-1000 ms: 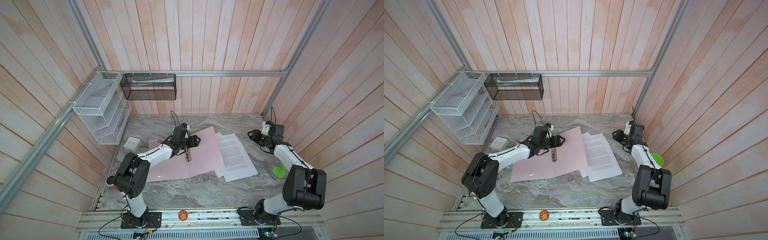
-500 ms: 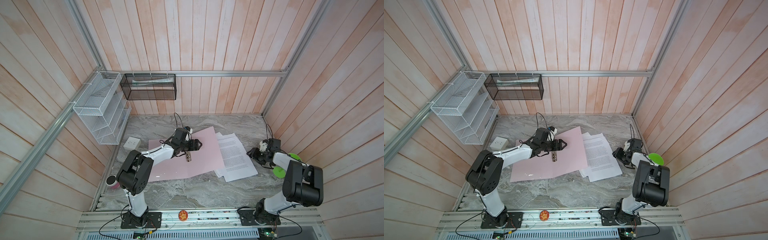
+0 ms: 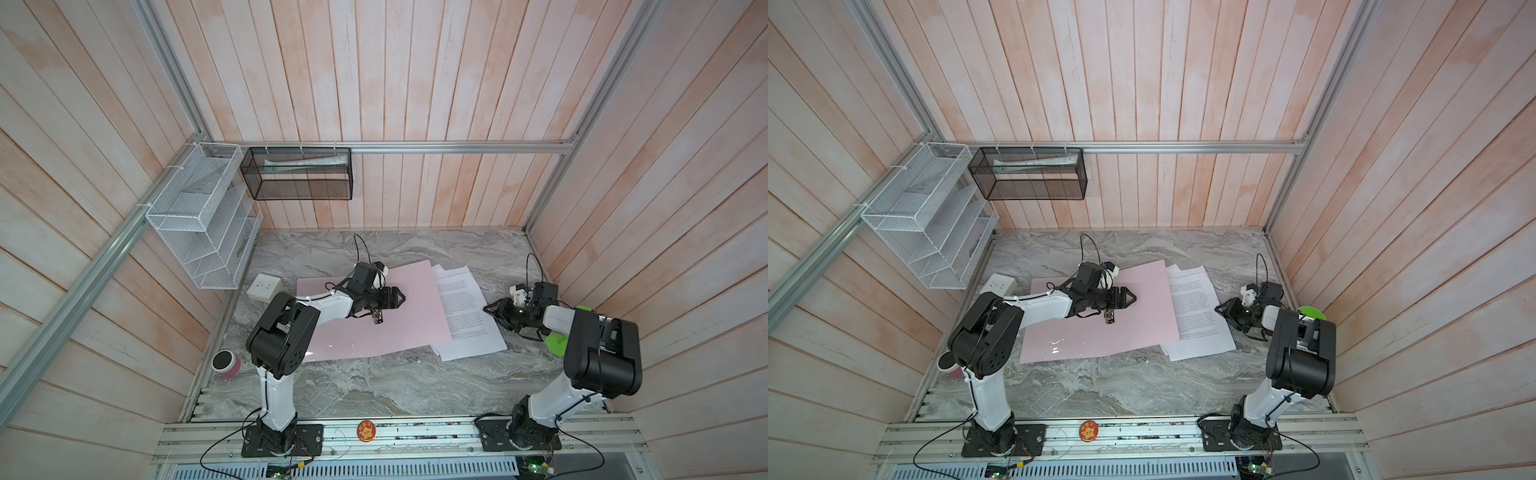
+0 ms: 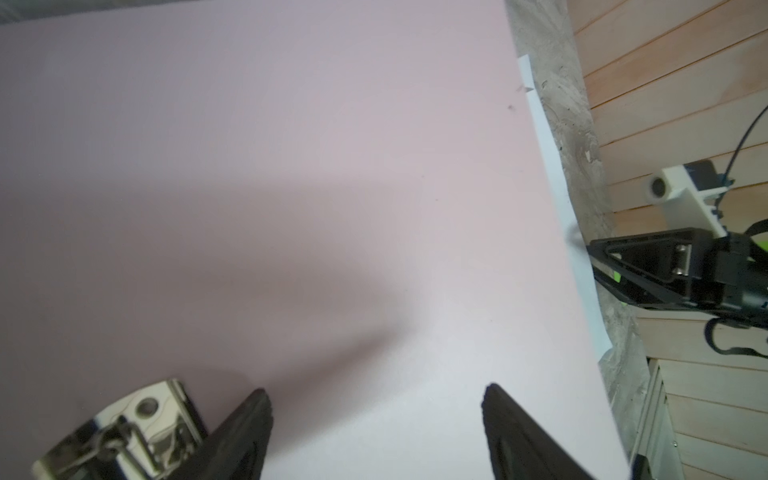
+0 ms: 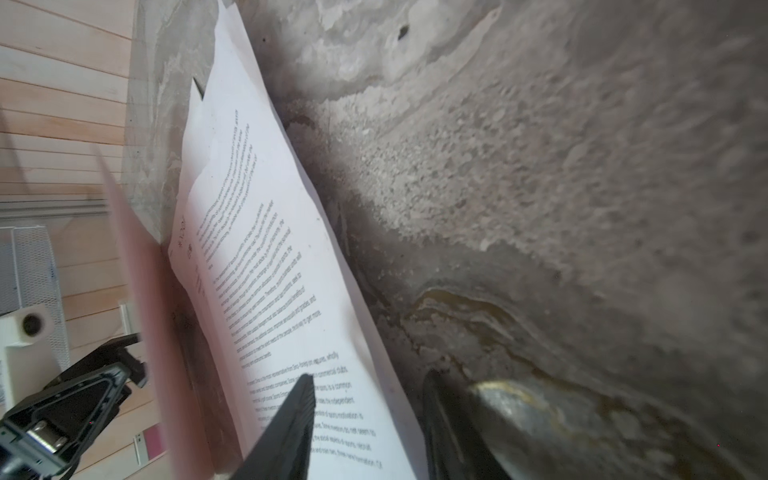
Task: Put the files into the folder
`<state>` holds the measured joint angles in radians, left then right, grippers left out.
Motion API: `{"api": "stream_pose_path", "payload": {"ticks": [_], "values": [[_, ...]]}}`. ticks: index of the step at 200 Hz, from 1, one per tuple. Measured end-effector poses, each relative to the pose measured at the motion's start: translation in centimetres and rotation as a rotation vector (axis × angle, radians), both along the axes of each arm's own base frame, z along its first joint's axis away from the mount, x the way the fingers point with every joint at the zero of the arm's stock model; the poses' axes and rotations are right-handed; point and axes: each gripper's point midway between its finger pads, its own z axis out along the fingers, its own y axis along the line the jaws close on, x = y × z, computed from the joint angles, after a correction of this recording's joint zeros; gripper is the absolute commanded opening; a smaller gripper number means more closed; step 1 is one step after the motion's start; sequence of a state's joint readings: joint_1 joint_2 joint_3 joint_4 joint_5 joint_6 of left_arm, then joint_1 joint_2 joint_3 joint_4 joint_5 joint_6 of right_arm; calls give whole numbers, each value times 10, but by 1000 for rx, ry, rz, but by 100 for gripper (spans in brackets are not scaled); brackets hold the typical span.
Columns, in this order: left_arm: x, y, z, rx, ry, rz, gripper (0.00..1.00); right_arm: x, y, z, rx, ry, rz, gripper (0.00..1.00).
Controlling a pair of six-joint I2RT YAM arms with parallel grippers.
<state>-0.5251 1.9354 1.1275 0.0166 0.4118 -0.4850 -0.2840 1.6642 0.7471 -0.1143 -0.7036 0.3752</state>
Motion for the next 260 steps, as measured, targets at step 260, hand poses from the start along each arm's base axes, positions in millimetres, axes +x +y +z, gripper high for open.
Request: {"api": "stream_pose_path", "payload": {"ticks": [260], "values": [[-1, 0, -11, 18, -2, -22, 82, -32, 92, 27, 134, 46, 206, 6]]}}
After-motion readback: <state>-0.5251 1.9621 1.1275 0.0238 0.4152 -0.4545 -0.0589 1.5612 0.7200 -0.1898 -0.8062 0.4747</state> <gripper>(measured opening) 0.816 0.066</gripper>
